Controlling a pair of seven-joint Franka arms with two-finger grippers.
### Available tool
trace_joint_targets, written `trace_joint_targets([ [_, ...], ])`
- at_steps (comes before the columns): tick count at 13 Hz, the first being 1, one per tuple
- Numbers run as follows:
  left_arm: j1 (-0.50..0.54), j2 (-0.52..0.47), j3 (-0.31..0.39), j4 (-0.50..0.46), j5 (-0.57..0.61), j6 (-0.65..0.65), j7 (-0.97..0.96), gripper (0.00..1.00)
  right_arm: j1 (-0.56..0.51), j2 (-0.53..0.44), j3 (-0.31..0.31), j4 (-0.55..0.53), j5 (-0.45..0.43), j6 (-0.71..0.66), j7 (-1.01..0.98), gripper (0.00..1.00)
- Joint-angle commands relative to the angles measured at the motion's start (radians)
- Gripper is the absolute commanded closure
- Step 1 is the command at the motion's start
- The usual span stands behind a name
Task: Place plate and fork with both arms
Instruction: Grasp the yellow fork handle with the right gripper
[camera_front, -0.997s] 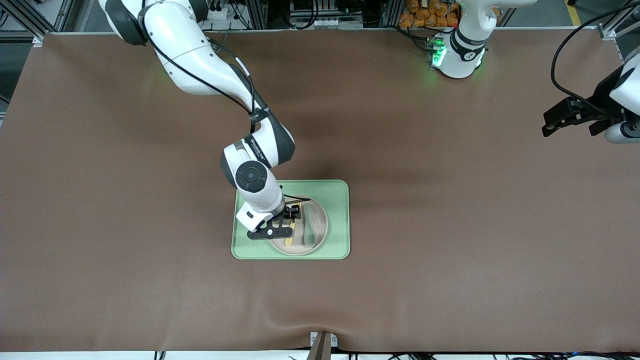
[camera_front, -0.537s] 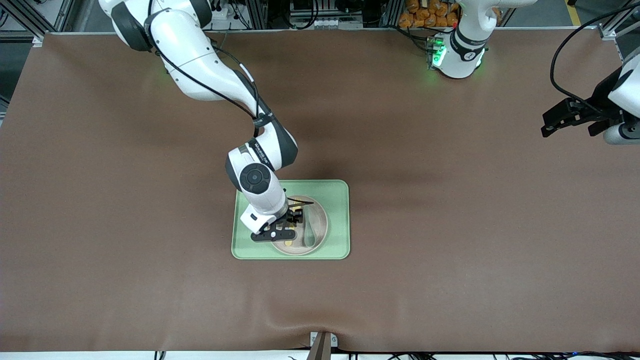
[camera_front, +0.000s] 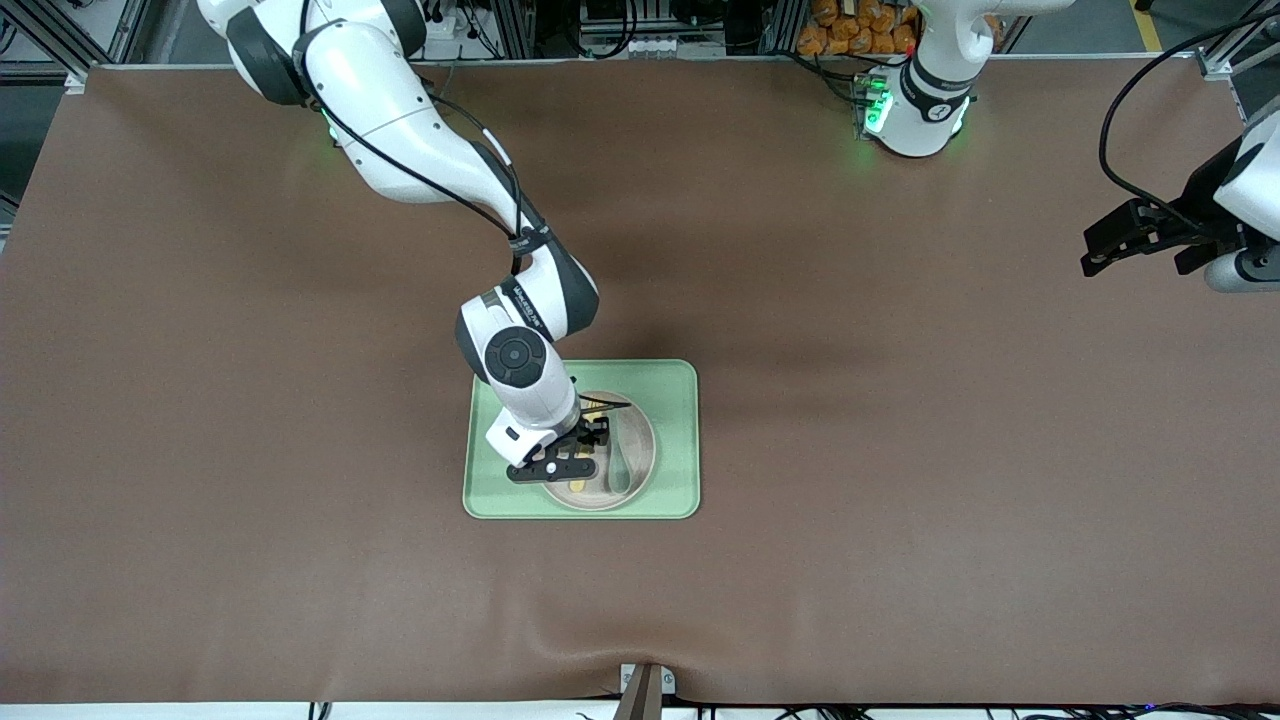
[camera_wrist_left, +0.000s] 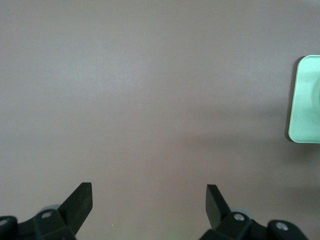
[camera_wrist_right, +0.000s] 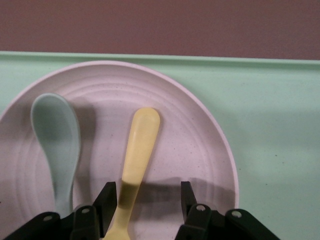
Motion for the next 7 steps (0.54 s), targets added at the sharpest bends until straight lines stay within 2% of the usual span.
trace_joint_targets([
  [1, 0.005, 0.007, -0.003, 0.003, 0.003, 0.003, 0.019, 0.0, 0.007, 0.026, -0.003, 0.034, 0.009, 0.003, 0.01, 0.42],
  [7, 0.003, 0.005, -0.003, 0.001, 0.003, -0.001, 0.01, 0.0, 0.01, 0.034, -0.002, 0.034, 0.009, 0.026, 0.013, 0.42],
])
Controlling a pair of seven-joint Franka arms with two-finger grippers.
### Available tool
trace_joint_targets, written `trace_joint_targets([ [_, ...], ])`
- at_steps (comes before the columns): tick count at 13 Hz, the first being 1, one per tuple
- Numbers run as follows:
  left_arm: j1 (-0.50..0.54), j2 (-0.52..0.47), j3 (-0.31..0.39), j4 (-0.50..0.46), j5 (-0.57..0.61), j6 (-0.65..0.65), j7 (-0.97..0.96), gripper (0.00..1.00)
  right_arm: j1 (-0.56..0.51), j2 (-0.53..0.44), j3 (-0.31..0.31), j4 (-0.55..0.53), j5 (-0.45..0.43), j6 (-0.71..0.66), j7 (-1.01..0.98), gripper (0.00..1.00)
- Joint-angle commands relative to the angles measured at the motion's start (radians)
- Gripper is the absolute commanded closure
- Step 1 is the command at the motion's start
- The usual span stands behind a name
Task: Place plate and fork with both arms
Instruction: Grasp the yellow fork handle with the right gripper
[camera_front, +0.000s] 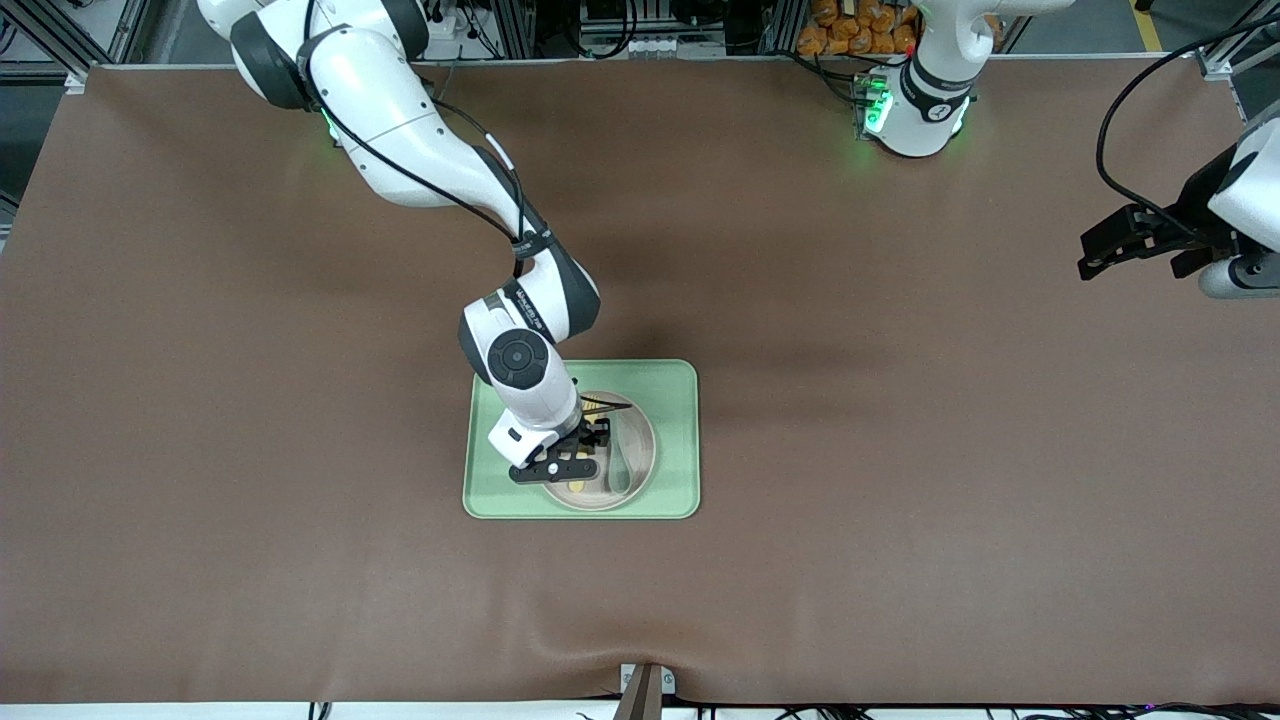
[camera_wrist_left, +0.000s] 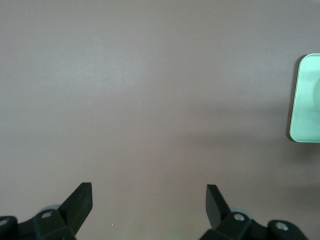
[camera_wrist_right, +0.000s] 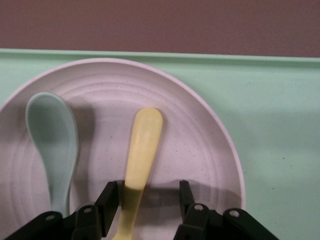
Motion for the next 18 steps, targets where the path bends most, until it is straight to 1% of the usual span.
trace_joint_targets([
  [1, 0.003, -0.003, -0.003, 0.001, 0.003, -0.008, 0.008, 0.0, 0.009, 0.023, -0.003, 0.033, 0.009, 0.005, 0.013, 0.42],
  [2, 0.003, -0.001, -0.003, 0.001, 0.003, -0.009, 0.007, 0.0, 0.009, 0.023, -0.003, 0.033, 0.009, 0.005, 0.013, 0.42],
  [3, 0.003, 0.0, -0.003, 0.001, 0.002, -0.009, 0.005, 0.0, 0.009, 0.023, -0.003, 0.033, 0.009, 0.005, 0.013, 0.46],
  [4, 0.002, 0.002, -0.003, 0.003, 0.002, -0.009, 0.005, 0.0, 0.009, 0.023, -0.003, 0.033, 0.009, 0.004, 0.013, 0.57],
  [6, -0.001, 0.0, -0.003, 0.004, 0.003, -0.009, 0.005, 0.0, 0.016, 0.023, -0.003, 0.033, 0.009, 0.005, 0.013, 0.84],
  [8, 0.0, 0.002, -0.003, 0.005, 0.003, -0.009, 0.005, 0.0, 0.016, 0.023, -0.003, 0.033, 0.009, 0.004, 0.015, 0.99],
  [9, 0.0, 0.002, -0.003, 0.006, 0.003, -0.009, 0.007, 0.0, 0.016, 0.023, -0.003, 0.033, 0.009, 0.004, 0.015, 1.0],
  [13, 0.002, 0.003, -0.004, 0.006, 0.003, -0.009, 0.007, 0.0, 0.015, 0.02, -0.003, 0.033, 0.009, 0.001, 0.012, 1.0],
  [16, 0.003, 0.003, -0.004, 0.006, 0.003, -0.009, 0.008, 0.0, -0.002, -0.006, -0.002, 0.033, 0.017, -0.013, 0.007, 1.0],
  [18, 0.003, 0.005, -0.004, 0.006, 0.003, -0.008, 0.008, 0.0, -0.005, -0.027, -0.002, 0.033, 0.048, -0.046, 0.007, 1.0],
])
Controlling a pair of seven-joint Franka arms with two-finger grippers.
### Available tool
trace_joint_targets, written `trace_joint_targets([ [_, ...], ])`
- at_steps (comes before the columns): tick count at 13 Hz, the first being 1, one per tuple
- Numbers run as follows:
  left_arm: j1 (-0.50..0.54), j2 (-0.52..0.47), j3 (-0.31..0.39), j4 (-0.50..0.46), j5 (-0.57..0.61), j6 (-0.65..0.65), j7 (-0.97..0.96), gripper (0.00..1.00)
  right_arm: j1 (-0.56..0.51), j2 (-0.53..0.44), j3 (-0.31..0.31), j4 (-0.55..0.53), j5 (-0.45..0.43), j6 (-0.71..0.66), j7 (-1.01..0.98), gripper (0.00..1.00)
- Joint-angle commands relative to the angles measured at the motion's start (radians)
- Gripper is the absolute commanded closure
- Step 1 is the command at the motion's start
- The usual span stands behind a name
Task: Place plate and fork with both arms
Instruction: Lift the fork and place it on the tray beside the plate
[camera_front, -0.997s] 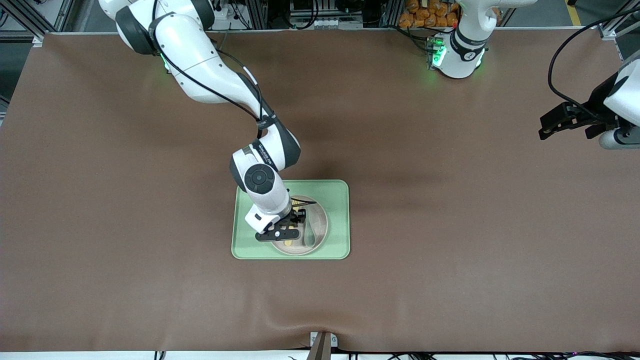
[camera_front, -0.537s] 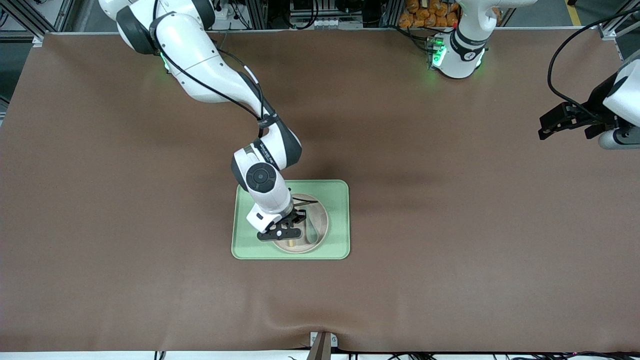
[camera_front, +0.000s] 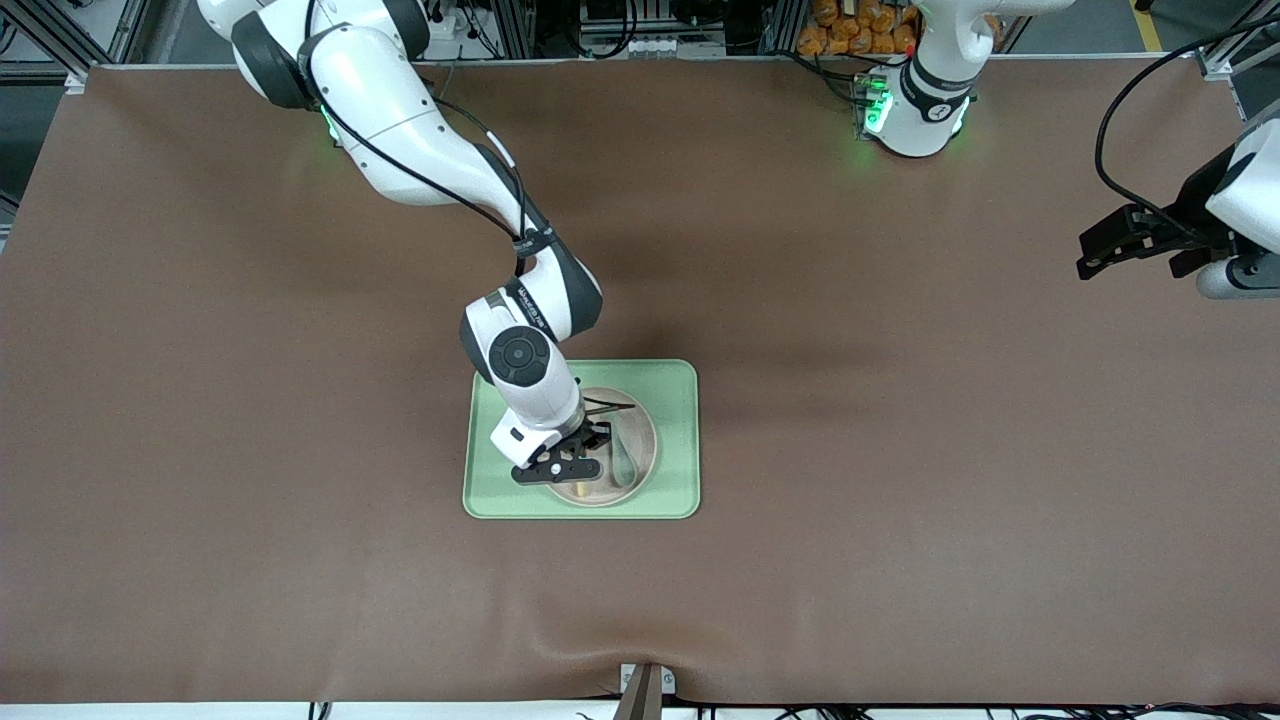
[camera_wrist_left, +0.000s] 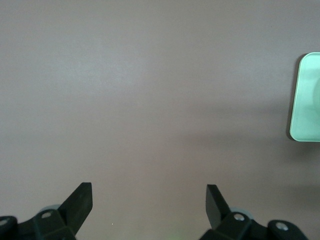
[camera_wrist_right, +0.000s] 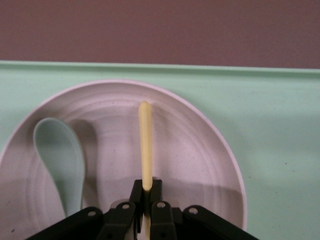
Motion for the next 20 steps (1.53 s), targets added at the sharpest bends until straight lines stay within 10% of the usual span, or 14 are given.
trace_joint_targets([
  [1, 0.002, 0.004, -0.003, 0.007, 0.002, -0.006, 0.008, 0.0, -0.01, -0.035, 0.0, 0.012, 0.039, -0.058, 0.006, 1.0],
  [17, -0.001, 0.012, -0.003, 0.009, -0.006, -0.006, 0.011, 0.0, -0.134, -0.079, 0.0, -0.134, 0.034, -0.088, -0.172, 0.88],
  [18, -0.003, 0.012, -0.003, 0.01, -0.006, -0.006, 0.011, 0.0, -0.131, -0.079, 0.0, -0.135, 0.034, -0.085, -0.172, 0.79],
  [20, -0.004, 0.012, -0.003, 0.01, -0.007, -0.006, 0.011, 0.0, -0.133, -0.079, 0.0, -0.135, 0.034, -0.086, -0.174, 0.06],
])
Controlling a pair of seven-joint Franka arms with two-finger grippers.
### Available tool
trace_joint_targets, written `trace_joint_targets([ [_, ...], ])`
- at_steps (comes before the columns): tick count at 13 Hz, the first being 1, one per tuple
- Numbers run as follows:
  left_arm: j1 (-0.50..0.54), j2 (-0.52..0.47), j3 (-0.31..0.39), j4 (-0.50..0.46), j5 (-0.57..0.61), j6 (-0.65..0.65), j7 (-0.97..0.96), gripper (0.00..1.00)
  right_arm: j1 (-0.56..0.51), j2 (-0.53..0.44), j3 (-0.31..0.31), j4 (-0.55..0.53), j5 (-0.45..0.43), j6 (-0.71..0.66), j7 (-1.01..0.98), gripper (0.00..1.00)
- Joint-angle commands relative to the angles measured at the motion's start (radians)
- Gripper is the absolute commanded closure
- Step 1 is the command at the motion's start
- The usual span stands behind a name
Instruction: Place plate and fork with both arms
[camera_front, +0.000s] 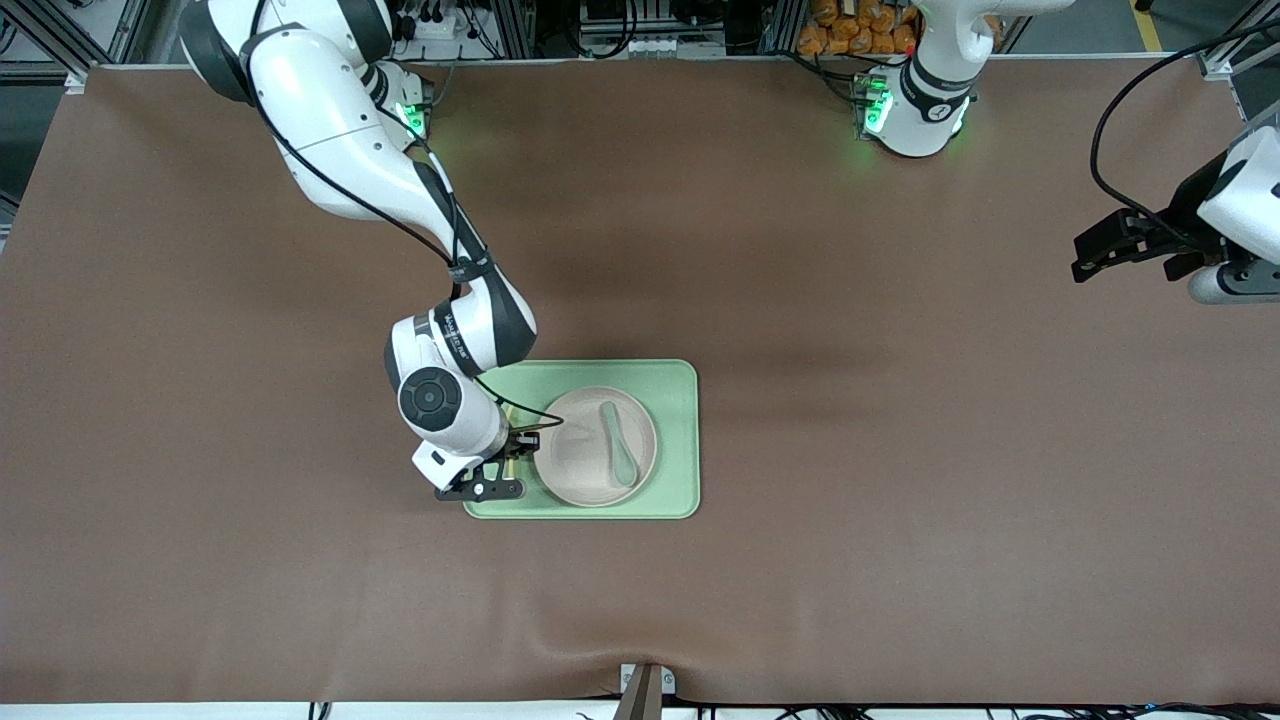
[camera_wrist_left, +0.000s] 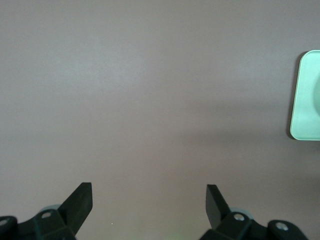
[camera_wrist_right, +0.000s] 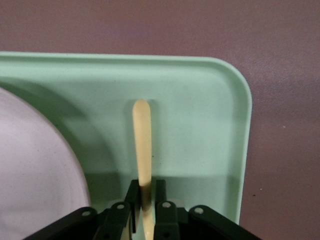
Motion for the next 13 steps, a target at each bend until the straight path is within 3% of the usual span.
trace_joint_targets([
  [1, -0.003, 0.004, 0.0, 0.011, -0.007, -0.006, 0.011, 0.0, -0.002, -0.024, 0.004, -0.022, 0.008, 0.005, -0.015, 0.0],
  [5, -0.003, 0.004, 0.0, 0.011, -0.01, -0.006, 0.014, 0.0, -0.028, -0.068, -0.003, -0.022, 0.008, -0.038, -0.055, 0.0],
  [10, -0.005, 0.007, -0.001, 0.011, -0.028, -0.006, 0.017, 0.0, -0.15, -0.161, -0.003, -0.024, 0.008, -0.148, -0.184, 0.0],
  [13, -0.008, 0.008, 0.0, 0.009, -0.039, -0.004, 0.016, 0.0, -0.221, -0.293, -0.004, -0.123, -0.001, -0.164, -0.233, 0.0],
])
